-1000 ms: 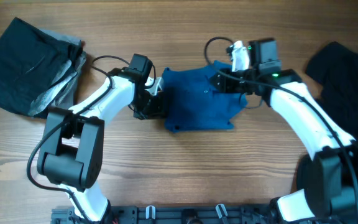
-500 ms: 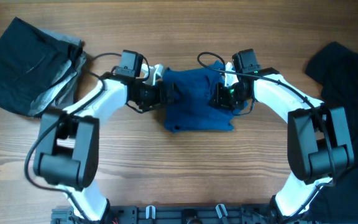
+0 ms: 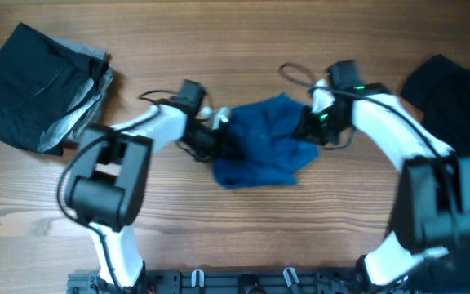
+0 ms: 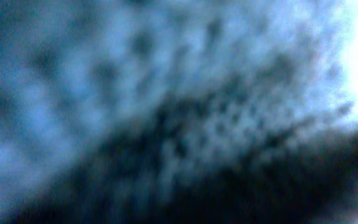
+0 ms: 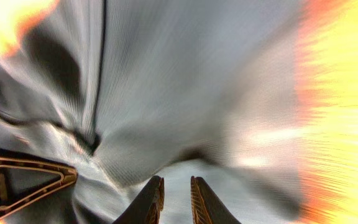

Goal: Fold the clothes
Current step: 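Carry the folded polo with the left gripper onto the left clothing pile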

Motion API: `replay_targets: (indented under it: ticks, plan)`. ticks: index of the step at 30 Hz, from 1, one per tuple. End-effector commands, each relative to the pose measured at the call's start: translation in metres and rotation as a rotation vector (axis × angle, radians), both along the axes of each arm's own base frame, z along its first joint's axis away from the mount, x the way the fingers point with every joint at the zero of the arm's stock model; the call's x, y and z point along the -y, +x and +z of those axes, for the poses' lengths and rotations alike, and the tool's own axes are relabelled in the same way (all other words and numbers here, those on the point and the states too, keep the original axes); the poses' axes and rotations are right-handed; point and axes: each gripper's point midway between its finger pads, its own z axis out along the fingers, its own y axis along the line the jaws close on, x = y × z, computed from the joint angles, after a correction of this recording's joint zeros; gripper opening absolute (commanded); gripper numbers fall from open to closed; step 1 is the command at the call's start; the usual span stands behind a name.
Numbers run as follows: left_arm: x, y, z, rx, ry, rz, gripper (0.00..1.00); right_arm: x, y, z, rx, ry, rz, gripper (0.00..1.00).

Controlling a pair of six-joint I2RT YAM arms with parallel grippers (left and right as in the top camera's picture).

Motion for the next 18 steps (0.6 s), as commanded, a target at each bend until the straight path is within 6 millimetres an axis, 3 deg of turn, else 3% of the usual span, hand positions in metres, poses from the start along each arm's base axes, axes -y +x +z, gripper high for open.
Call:
replay_targets:
  ticks: [1,3,5,7,8,9,11,12,13,15,18]
  plan:
    - [-0.068,0.045,0.065,0.17,0.036,0.101,0.04,0.027,0.031,0.086,0.288,-0.008,-0.058,0.19]
    - [-0.101,0.088,0.14,0.366,0.019,0.202,0.04,0.028,0.033,0.113,0.378,-0.001,-0.063,0.19]
    - [-0.136,0.127,0.209,0.597,0.014,0.289,0.04,0.028,0.033,0.119,0.396,0.002,-0.064,0.19]
    - [-0.179,0.162,0.261,0.799,0.029,0.383,0.04,0.028,0.033,0.118,0.392,0.002,-0.064,0.19]
    - [-0.212,0.178,0.277,0.876,0.06,0.47,0.04,0.028,0.033,0.118,0.384,0.006,-0.077,0.19]
    - [-0.237,0.184,0.277,0.888,0.096,0.535,0.04,0.028,0.033,0.118,0.379,0.009,-0.085,0.19]
    - [-0.305,0.189,0.257,0.848,0.203,0.672,0.04,0.027,0.033,0.118,0.38,0.012,-0.084,0.19]
    - [-0.332,0.188,0.237,0.797,0.244,0.726,0.04,0.027,0.033,0.118,0.38,0.013,-0.084,0.19]
    - [-0.369,0.183,0.206,0.707,0.322,0.799,0.04,0.027,0.033,0.118,0.38,0.012,-0.084,0.19]
    - [-0.413,0.167,0.161,0.568,0.407,0.875,0.04,0.027,0.033,0.118,0.379,0.012,-0.084,0.19]
    - [-0.46,0.137,0.124,0.428,0.464,0.97,0.04,0.027,0.033,0.118,0.379,0.013,-0.085,0.19]
